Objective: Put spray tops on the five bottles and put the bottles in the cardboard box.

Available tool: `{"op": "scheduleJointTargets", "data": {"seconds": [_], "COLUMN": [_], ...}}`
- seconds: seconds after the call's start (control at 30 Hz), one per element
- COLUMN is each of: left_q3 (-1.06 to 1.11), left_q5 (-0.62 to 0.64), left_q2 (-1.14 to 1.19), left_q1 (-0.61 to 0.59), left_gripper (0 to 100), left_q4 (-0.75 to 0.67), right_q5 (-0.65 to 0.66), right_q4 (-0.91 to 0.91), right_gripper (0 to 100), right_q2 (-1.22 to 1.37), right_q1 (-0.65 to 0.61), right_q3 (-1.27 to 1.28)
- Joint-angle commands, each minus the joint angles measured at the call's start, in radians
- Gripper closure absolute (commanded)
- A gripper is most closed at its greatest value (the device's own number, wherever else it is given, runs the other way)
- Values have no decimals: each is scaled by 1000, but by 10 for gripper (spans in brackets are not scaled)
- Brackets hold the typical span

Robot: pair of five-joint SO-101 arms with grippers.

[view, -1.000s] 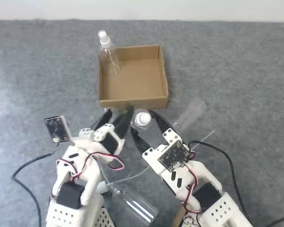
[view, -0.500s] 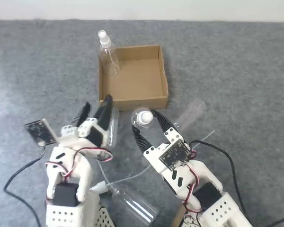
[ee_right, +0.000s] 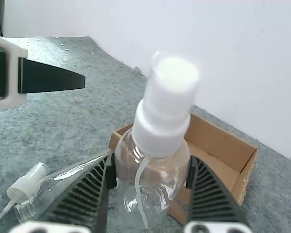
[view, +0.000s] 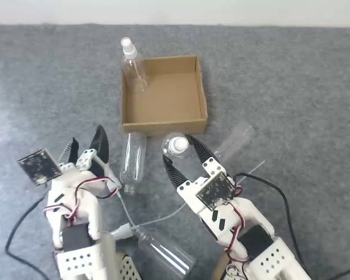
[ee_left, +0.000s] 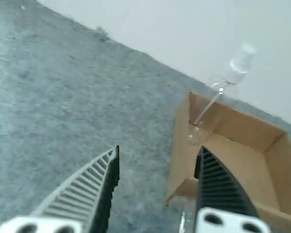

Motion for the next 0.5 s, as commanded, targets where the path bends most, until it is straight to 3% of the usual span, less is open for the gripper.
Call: {"op": "scheduleJointTargets", "data": {"seconds": [0.0,0.2,0.47], "left_q3": [-13,-13,-13], "left_q5": [-37,-38,-38], "left_q2": [8,9,9], "left_q1": [-46,-44,-43], "left_gripper": [758,758,758], "left_q4": [-34,57,63], "right_q5": [-5,-6,-6], "right_q4": [1,2,16], "right_gripper": [905,905,905], "right_q2": [-1,-1,1], "right_q1": [13,12,13], "right_q3": [20,20,12]}}
